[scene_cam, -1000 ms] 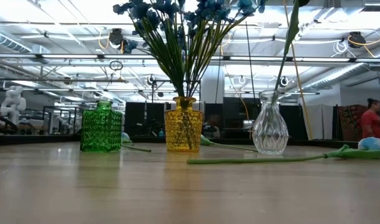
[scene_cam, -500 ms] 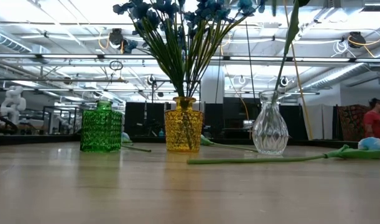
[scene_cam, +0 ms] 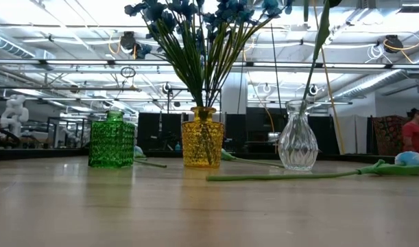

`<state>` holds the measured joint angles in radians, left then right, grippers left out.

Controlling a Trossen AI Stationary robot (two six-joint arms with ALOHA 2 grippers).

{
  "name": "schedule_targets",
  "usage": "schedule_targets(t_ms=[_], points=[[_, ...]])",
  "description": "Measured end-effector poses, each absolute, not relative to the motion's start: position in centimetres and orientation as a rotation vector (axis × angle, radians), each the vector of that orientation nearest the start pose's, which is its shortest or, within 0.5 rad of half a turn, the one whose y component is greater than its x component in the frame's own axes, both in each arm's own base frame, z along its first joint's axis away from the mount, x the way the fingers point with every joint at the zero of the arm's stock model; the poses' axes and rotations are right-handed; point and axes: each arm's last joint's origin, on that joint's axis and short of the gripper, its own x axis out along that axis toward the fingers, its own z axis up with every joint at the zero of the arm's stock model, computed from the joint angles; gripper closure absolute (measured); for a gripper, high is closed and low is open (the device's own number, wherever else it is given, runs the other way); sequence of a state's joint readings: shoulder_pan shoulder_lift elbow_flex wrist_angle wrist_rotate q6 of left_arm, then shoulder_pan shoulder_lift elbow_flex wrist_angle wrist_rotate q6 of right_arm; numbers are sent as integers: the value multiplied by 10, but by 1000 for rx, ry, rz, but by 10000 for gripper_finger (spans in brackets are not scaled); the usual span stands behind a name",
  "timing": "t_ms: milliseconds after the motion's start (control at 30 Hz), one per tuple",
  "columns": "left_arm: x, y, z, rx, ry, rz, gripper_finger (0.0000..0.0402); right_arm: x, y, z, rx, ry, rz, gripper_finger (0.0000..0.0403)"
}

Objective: Sort flowers into vase by color
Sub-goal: Put the bottom black flower into the transparent vase

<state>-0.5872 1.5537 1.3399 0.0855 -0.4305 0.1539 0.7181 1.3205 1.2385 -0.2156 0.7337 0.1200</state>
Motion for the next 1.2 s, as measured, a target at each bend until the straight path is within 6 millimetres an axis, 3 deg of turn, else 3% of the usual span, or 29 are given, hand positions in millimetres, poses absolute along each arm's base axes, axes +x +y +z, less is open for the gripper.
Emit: schedule_targets(t_ms=[233,533,1200], points=[[277,-210,368,269,136,-268,102,244,144,357,-17,343,-236,399],[273,-209,362,338,196,-189,102,265,107,346,-100,420,-400,399],[271,-208,358,368,238,-193,102,266,103,344,-130,441,-405,399]])
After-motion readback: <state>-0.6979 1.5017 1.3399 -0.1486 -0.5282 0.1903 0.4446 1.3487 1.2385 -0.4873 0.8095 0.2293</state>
